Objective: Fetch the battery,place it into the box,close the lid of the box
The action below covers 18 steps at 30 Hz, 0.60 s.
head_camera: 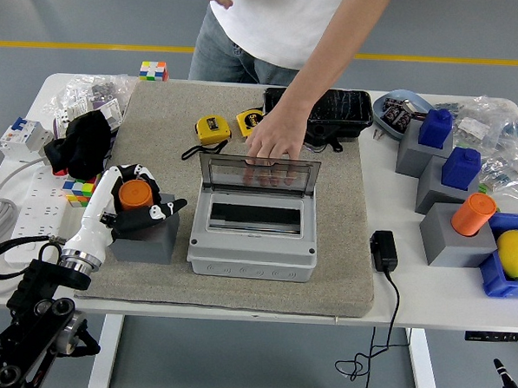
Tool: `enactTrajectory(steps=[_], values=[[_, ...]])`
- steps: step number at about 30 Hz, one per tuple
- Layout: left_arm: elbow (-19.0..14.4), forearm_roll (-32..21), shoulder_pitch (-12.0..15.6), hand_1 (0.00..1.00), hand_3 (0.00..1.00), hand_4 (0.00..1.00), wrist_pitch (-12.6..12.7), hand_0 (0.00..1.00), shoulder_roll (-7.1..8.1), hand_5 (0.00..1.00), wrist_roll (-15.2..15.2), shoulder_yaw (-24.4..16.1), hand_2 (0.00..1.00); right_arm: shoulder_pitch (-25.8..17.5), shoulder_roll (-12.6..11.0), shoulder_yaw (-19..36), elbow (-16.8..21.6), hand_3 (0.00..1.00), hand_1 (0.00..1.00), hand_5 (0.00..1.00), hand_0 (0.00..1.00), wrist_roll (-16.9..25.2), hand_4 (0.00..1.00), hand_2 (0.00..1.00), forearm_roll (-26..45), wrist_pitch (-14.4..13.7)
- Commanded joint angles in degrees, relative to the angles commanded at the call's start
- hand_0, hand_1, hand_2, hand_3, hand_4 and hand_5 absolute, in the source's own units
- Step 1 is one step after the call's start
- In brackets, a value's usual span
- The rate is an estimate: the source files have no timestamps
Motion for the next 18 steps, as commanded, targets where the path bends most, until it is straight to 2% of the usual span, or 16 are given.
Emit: enactTrajectory(steps=[12,18], values=[[-0.20,-1.55,-0.26,0.051,0.065,0.998,1.64,0.119,-0.08,0.045,-0.30,0.72,0.088,0.00,-0.06,0.03,-0.03,0.810,0.811,0.998,0.819,-0.02,0.998,0.776,-0.03,0.00],[-1.82,-2.19,-0.53,0.047,0.060,0.998,2.22,0.116,0.10,0.056,-0.44,1.05,0.084,0.09,-0.12,-0.09,-0.05,0.809,0.811,0.998,0.820,-0.03,0.998,0.776,0.03,-0.02]])
